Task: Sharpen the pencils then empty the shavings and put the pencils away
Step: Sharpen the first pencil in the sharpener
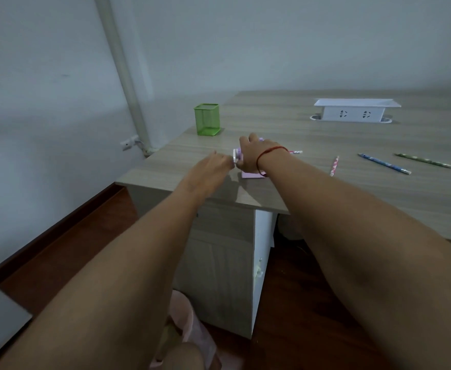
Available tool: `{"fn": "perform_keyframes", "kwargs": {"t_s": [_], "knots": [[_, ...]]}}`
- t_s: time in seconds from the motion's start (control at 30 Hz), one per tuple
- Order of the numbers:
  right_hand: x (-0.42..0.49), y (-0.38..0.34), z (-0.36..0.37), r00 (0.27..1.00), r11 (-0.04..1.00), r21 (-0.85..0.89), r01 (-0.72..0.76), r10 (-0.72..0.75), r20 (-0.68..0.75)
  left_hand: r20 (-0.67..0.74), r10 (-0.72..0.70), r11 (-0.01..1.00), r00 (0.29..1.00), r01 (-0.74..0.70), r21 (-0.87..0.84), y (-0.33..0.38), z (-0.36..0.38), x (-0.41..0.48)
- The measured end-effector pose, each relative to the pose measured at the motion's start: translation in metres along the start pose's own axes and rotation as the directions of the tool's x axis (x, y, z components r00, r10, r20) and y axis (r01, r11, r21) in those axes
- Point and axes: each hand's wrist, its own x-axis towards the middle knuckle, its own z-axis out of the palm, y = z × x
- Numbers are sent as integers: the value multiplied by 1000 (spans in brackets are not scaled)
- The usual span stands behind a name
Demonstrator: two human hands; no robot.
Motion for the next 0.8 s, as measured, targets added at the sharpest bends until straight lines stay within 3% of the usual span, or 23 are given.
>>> {"fn": "perform_keyframes", "kwargs": {"t_s": [0.1,0.33,0.53,0.67,0.8], "knots": [[-3,2,2,999,999,-12,33,-33,-34,125,-29,983,992,5,183,1,20,4],[2,5,9,995,998,-42,53,-56,-88,161,3,992,987,-24,126,-11,29,27],[5,6,12,991,997,-39,65,-69,-115,144,35,999,989,-36,4,-29,21,44],[3,12,7,993,999,2,50,-50,-109,104,57,980,993,-76,186,-33,-1,65],[4,8,5,996,999,-22,27,-28,-79,27,71,980,997,-75,184,-36,-6,71]]}}
